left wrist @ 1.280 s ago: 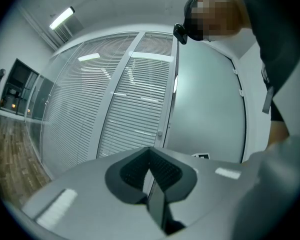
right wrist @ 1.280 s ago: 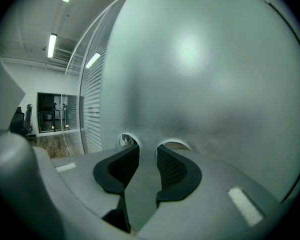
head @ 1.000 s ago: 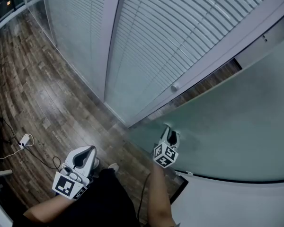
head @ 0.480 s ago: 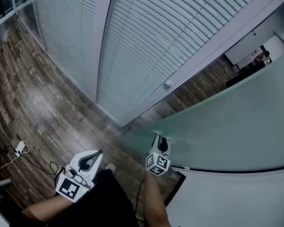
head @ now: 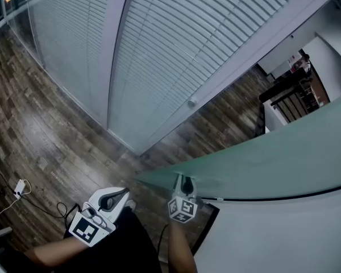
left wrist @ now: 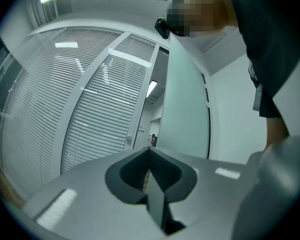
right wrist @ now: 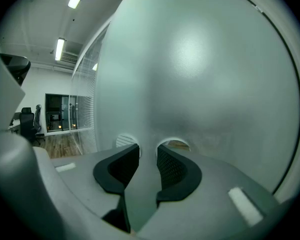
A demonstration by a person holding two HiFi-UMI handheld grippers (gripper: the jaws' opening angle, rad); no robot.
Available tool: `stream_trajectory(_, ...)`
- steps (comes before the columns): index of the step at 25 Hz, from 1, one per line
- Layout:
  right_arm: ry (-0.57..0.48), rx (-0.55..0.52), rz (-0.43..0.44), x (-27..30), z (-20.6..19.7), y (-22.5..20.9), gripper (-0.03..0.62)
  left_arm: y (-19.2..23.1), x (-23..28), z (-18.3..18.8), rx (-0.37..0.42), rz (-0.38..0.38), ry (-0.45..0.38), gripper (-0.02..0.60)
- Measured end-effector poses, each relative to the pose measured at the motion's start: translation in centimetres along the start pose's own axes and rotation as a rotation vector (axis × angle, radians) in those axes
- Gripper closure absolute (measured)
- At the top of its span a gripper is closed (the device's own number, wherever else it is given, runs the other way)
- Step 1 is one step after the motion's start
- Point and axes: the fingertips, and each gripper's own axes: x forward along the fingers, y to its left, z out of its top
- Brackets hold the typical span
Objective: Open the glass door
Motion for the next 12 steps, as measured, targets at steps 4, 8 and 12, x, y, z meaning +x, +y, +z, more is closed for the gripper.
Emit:
stream_trajectory(4,0.005,0.003,0.01,-1.7,-0.7,0.6,0.479,-0.1,0.3,-0.8,-0.023,-0.033,0.028,0.581)
stream_trajectory(8,-0.008,-0.003,0.007,-3.7,-1.1,0.9,0.479,-1.5,0.3,-1.4,-0.052,-0.102,0.043,0.581)
stream_trajectory(12,-0.032,-0.006,0.015,-5.9,-1.7,1.1,0.479,-3.3,-0.1,-2.7,-0.094,-0.188,0.075,0.581)
